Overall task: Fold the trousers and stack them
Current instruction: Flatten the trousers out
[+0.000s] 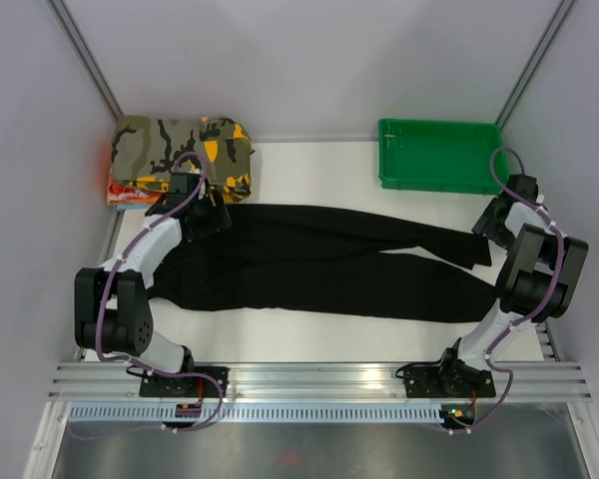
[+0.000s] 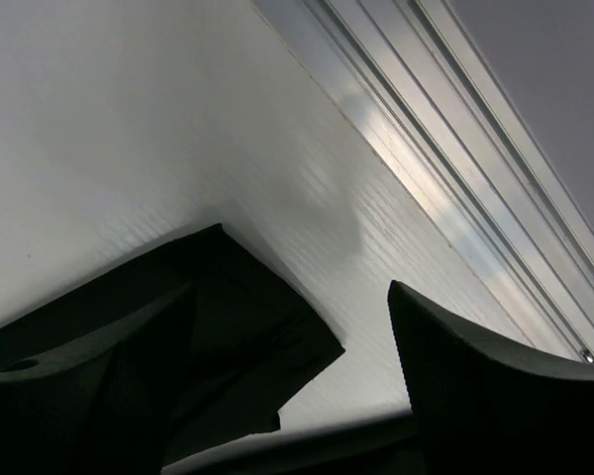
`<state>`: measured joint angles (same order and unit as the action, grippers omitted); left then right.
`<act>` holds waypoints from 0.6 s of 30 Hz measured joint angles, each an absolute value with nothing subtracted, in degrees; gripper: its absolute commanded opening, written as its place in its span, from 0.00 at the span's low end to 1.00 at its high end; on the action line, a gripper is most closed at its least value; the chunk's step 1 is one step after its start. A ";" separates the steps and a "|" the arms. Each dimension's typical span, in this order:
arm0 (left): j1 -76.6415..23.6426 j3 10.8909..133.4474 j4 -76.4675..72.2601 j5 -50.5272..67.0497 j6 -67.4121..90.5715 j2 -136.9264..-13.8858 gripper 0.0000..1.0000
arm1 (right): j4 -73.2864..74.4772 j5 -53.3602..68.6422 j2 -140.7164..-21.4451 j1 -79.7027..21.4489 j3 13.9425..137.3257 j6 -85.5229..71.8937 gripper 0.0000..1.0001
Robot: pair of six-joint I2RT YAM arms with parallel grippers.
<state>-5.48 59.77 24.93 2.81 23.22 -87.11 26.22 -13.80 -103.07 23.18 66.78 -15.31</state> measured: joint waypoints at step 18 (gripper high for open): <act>-5.10 57.01 23.64 3.62 23.22 -86.80 0.79 | 20.27 -5.78 -106.32 22.76 66.39 -15.00 0.46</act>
<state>-5.10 57.01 23.64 3.62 23.22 -86.80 20.27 -5.78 -106.32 22.76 66.39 -15.00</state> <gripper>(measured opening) 0.787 0.534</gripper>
